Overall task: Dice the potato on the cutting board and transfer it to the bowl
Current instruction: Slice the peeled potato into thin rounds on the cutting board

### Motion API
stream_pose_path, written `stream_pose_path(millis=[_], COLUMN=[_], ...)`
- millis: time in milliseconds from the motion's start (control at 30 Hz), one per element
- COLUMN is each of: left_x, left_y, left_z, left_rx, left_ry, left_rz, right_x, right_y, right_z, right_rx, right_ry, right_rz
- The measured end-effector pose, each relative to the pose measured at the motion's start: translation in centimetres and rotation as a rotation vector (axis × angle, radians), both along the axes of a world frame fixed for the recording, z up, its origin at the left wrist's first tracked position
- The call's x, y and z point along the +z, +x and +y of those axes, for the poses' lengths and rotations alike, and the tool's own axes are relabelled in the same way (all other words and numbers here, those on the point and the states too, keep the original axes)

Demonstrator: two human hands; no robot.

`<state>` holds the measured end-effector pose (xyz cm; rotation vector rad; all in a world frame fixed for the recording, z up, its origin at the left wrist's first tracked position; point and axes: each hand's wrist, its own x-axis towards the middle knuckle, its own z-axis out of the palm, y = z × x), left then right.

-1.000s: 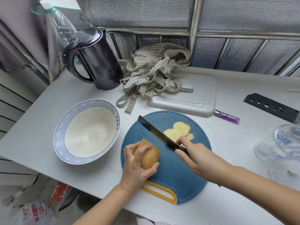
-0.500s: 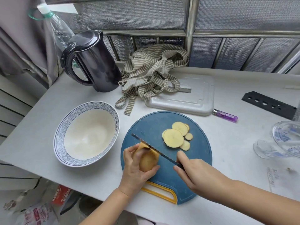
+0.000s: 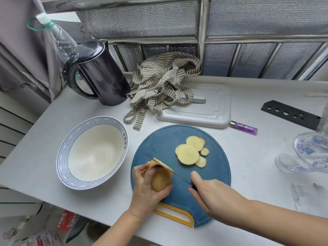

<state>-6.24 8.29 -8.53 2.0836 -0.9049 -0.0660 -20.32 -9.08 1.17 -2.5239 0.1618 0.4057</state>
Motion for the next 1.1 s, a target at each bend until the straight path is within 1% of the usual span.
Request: stream_pose_path(millis=[167, 500, 667, 833, 933, 1100], left_x=[0.2, 0.3, 0.0, -0.5, -0.6, -0.9], left_y=[0.0, 0.0, 0.1, -0.5, -0.2, -0.2], left_z=[-0.1, -0.2, -0.2, -0.3, -0.2, -0.3], left_rx=[-0.013, -0.029, -0.018, 0.039, 0.039, 0.044], left_ry=[-0.004, 0.009, 0.011, -0.07, -0.084, -0.115], left_rz=[-0.019, -0.006, -0.027, -0.117, -0.122, -0.119], right_x=[0.0, 0.2, 0.4, 0.1, -0.3, -0.6], right_y=[0.1, 0.6, 0.9, 0.2, 0.2, 1.0], right_z=[-0.3, -1.4, -1.3, -0.2, 0.2, 0.5], right_rx=[-0.036, -0.027, -0.02, 0.001, 0.01, 0.014], right_ry=[0.066, 0.198, 0.176, 0.078, 0.009, -0.015], right_rz=[0.001, 0.015, 0.047, 0.088, 0.1, 0.13])
